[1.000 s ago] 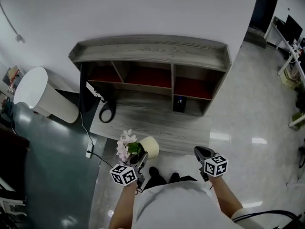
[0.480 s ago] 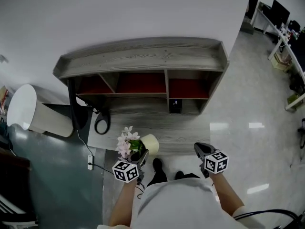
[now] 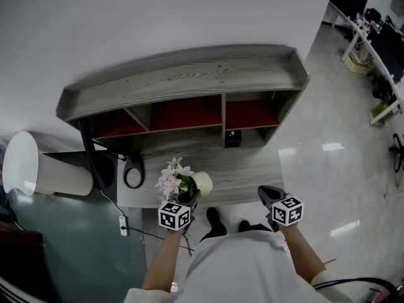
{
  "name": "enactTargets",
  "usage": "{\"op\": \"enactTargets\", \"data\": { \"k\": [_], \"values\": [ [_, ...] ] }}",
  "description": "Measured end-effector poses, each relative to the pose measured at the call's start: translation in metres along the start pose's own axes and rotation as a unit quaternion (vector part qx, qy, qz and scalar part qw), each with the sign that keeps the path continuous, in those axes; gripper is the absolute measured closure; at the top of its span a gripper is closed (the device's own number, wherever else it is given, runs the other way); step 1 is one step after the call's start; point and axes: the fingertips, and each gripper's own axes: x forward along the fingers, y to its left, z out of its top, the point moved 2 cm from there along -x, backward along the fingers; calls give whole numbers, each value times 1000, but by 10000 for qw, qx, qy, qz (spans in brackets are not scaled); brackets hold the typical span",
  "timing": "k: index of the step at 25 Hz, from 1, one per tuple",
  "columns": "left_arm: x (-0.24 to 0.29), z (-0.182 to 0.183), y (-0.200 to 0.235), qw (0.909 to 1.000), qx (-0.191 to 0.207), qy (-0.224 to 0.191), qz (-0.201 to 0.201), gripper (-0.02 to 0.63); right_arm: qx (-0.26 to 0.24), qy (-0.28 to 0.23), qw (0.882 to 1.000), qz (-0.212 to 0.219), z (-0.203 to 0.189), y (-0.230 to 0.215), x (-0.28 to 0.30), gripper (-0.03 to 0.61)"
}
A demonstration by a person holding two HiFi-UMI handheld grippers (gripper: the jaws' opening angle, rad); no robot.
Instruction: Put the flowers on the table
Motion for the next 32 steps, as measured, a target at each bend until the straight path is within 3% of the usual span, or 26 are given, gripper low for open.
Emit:
{"op": "enactTargets", "data": {
  "k": [10,18,26,32],
  "values": [
    [33,1,34,9963,472,474,-548,565,180,36,9990,-402,-8,22,31,558],
    [71,-10,46,9888,961,995,-568,565,206,80,9986,-489,-3,29,38,558],
    [122,-17,55,9738,1653,1538,-277,565,298,223,9983,-454,2,10,44,558],
    [166,-27,66,9520,2314,2002,-21,565,253,343,9982,-418,5,-3,46,558]
  ]
}}
